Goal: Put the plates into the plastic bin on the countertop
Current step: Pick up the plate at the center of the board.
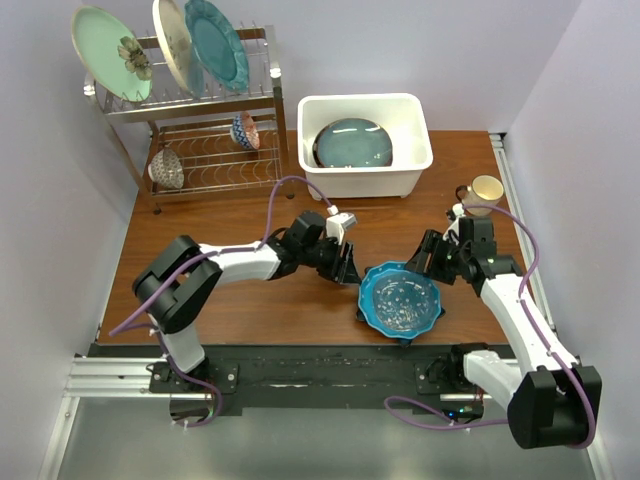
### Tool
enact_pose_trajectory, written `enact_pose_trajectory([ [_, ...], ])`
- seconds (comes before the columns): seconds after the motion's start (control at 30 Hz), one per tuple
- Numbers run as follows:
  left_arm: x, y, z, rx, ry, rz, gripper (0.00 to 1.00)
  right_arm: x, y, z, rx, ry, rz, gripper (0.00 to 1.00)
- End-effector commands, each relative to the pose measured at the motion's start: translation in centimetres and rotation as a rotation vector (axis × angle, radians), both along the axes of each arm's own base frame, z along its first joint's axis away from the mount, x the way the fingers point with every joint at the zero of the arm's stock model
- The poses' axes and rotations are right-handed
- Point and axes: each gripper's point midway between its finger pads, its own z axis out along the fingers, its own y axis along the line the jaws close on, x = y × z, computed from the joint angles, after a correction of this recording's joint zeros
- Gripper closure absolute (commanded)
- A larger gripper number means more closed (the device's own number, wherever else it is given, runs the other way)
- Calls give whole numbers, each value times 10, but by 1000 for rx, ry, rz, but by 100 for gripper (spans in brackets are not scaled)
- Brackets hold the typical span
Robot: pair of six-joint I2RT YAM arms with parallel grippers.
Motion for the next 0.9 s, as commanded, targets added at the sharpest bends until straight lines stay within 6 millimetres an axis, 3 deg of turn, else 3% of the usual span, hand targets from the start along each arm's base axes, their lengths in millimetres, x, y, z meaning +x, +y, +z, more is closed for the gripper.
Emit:
enact_pose_trajectory([
  [0.0, 3, -21, 17, -60, -34, -33, 50, 2, -2, 8, -16, -47, 9, 40],
  [0.2, 0, -26, 17, -61, -32, -42, 50, 2, -3, 12, -21, -63, 10, 40],
  [0.4, -1, -32, 5, -39, -17, -54, 59, 2, -1, 13, -7, -71, 17, 40],
  [0.57, -6, -35, -5, -25, 3, -70, 73, 2, -1, 14, -6, -75, 17, 39],
  [0.77, 2, -32, 1, -8, -25, -35, 99, 1, 0, 15, -4, -82, 18, 39],
  [0.87, 6, -30, 11, -9, -50, -9, 100, 2, 0, 17, -2, -88, 18, 39],
])
